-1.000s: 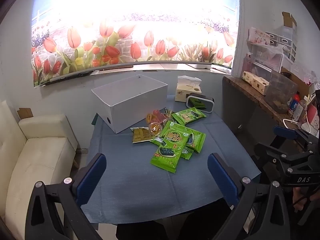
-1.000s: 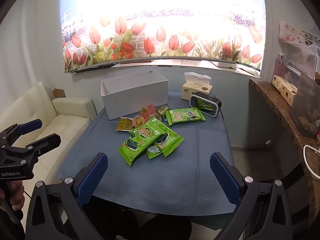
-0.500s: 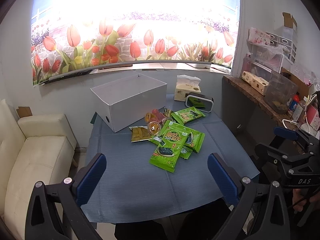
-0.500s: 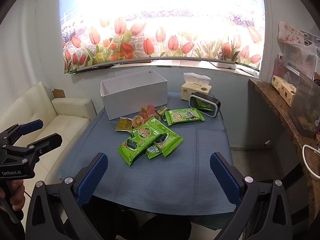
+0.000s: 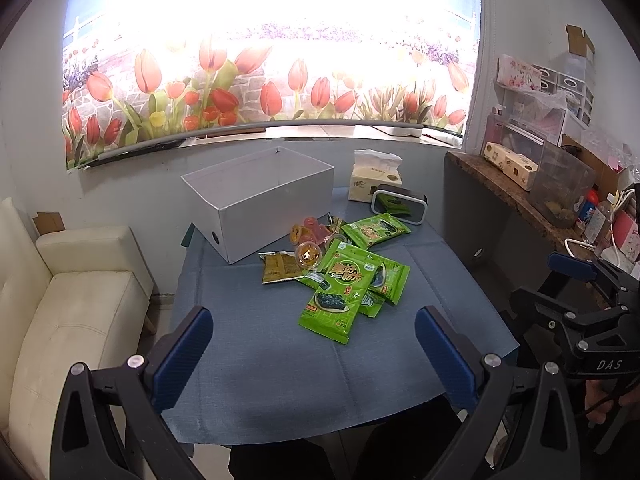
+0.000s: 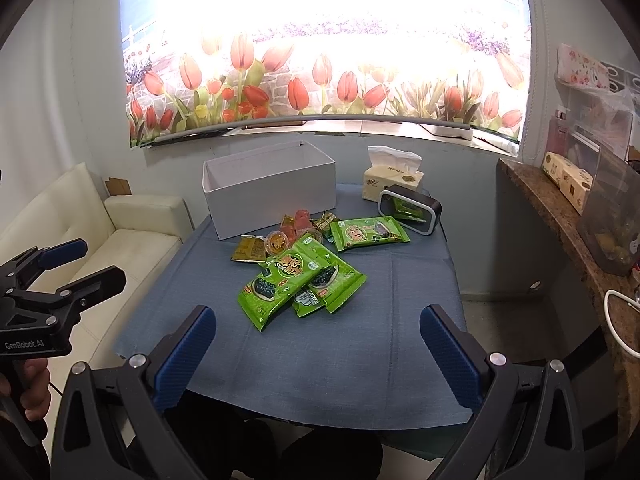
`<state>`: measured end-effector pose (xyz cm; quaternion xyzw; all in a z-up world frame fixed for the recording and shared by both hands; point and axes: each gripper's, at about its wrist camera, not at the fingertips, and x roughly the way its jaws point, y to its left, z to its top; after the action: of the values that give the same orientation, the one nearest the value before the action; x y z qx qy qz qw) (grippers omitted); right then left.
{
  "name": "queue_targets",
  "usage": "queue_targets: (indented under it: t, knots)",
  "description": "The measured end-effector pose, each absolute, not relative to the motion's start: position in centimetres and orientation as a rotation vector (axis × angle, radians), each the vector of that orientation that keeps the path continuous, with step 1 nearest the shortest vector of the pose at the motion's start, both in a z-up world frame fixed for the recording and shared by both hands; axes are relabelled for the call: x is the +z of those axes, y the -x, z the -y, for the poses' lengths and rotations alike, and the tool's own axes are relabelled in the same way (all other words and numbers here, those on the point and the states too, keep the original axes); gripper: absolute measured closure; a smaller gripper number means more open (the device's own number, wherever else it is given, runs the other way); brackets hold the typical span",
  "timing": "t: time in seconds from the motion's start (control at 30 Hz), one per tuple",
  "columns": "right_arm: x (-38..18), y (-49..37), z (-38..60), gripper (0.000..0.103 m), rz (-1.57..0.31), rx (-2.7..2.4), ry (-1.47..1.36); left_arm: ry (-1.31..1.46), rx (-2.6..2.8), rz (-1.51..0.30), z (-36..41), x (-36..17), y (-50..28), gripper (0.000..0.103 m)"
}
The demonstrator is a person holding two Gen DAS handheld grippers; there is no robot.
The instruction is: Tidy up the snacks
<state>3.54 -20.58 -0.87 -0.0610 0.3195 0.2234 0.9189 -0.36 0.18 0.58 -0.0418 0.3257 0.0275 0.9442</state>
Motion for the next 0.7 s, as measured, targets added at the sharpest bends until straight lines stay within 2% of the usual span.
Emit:
queue_targets:
  t: [0.7]
  knots:
    - [-0.89,-3.38,20.49,0.0,-0.659,0.464,0.128,0.087,0.06,-0.661,-0.27,0.67,0.38,0.0]
